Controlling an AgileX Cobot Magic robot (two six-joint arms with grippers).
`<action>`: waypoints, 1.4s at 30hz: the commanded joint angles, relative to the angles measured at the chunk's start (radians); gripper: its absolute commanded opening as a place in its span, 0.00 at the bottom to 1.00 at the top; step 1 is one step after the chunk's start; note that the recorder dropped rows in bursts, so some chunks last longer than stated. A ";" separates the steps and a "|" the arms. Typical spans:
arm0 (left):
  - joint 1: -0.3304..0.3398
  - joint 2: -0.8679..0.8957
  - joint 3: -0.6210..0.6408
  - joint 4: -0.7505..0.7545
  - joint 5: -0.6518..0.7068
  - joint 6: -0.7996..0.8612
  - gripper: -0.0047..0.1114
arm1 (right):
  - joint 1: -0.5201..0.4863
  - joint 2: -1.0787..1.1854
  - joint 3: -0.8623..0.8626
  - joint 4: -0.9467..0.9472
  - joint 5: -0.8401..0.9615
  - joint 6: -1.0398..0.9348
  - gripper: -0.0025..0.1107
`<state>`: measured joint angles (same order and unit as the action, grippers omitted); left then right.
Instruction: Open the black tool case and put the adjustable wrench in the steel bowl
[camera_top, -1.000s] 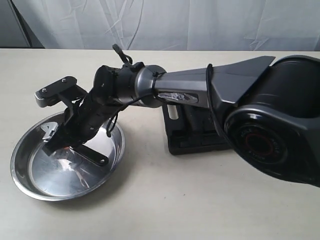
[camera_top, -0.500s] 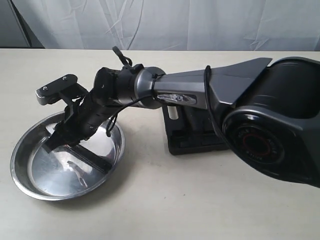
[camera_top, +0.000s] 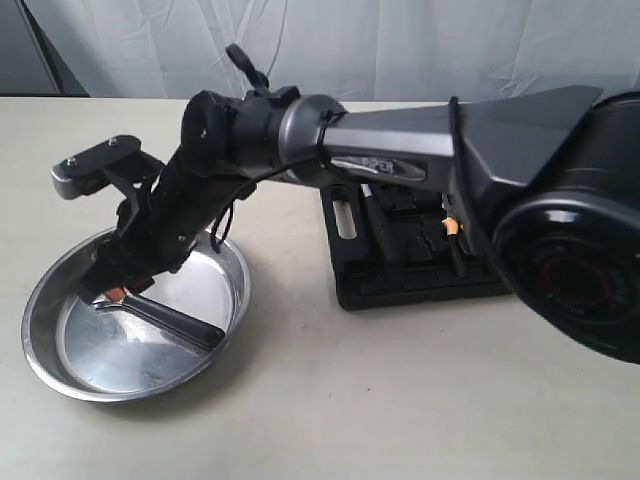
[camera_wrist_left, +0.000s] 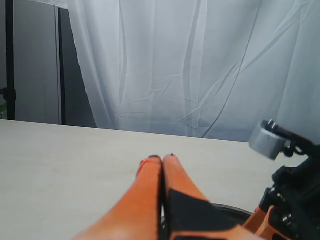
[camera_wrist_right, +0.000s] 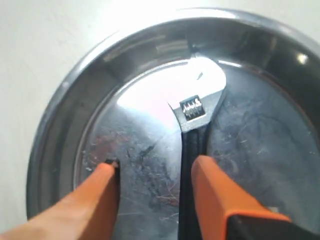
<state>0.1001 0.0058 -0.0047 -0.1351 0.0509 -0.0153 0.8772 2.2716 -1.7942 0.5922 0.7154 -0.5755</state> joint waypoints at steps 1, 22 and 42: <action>-0.005 -0.006 0.005 -0.001 -0.003 -0.001 0.04 | 0.000 -0.062 -0.005 -0.053 0.025 0.047 0.42; -0.005 -0.006 0.005 -0.001 -0.001 -0.001 0.04 | 0.000 -0.285 -0.005 -0.164 0.351 0.147 0.02; -0.005 -0.006 0.005 -0.001 -0.001 -0.001 0.04 | -0.039 -0.831 0.482 -0.410 0.226 0.348 0.02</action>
<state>0.1001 0.0058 -0.0047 -0.1351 0.0509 -0.0153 0.8436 1.4827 -1.3297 0.1892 0.9041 -0.2293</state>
